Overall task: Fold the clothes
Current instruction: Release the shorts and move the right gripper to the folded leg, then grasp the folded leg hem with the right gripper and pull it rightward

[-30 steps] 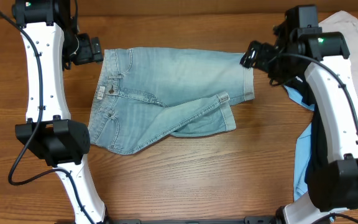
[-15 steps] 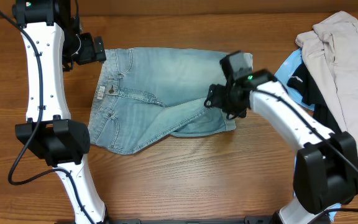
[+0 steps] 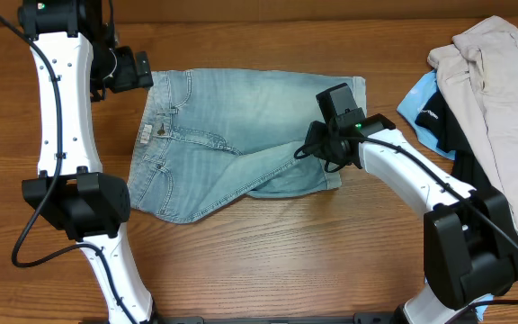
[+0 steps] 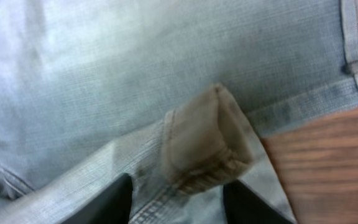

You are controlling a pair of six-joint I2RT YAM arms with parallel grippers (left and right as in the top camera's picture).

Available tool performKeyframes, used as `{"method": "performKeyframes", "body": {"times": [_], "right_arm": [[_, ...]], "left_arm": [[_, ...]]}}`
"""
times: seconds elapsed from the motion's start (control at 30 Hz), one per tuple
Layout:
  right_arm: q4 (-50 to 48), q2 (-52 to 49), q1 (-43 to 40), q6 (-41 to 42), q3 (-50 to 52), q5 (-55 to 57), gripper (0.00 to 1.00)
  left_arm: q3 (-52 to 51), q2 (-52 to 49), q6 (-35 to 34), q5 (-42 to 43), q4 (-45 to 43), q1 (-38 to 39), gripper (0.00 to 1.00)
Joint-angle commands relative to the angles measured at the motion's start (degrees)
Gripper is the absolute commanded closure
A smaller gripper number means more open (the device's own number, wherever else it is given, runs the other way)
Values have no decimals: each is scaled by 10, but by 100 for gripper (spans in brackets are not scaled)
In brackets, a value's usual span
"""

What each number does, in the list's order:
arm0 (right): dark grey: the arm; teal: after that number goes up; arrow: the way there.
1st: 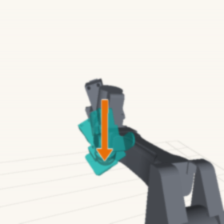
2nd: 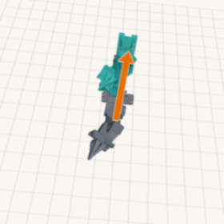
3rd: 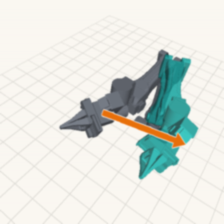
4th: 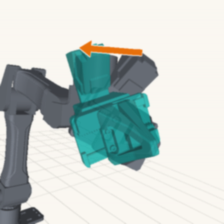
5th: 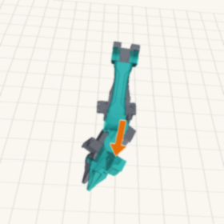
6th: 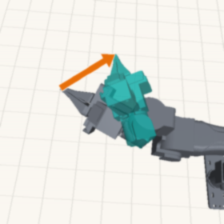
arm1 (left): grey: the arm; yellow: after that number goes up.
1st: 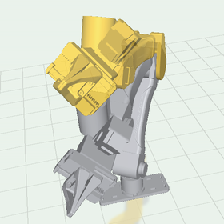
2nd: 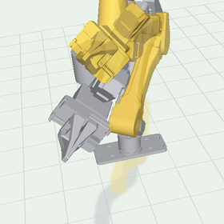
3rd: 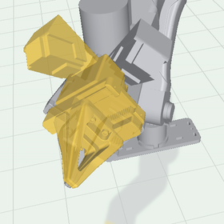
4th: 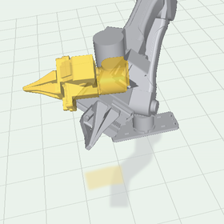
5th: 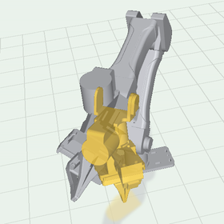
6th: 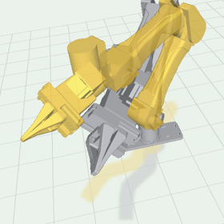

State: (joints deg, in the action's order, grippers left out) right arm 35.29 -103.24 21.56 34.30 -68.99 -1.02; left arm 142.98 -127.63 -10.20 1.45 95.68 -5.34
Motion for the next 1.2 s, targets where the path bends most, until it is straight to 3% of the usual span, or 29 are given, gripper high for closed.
{"method": "performKeyframes", "body": {"times": [0.0,0.07,0.1,0.3,0.47,0.63,0.73,0.77,1.17], "right_arm": [[-7,2,1,3,0,12,68],[-5,2,0,2,-1,9,94],[-2,3,0,2,-3,7,96],[98,8,-19,-24,-100,-29,96],[300,33,-35,-36,-228,-44,96],[379,73,-41,-58,-256,-45,96],[389,67,-43,-56,-245,-46,57],[382,64,-43,-55,-238,-47,53],[157,-5,-49,-8,-81,-77,42]], "left_arm": [[-1,2,2,-5,-4,2,0],[-1,2,13,-5,-4,1,0],[-1,2,17,-6,-4,1,0],[-1,2,22,-5,-9,-4,0],[-1,2,30,-23,11,-20,0],[-1,2,29,-2,11,-52,0],[-1,2,30,9,11,-68,0],[-1,2,30,12,11,-71,0],[-1,2,47,15,-3,-74,0]]}}
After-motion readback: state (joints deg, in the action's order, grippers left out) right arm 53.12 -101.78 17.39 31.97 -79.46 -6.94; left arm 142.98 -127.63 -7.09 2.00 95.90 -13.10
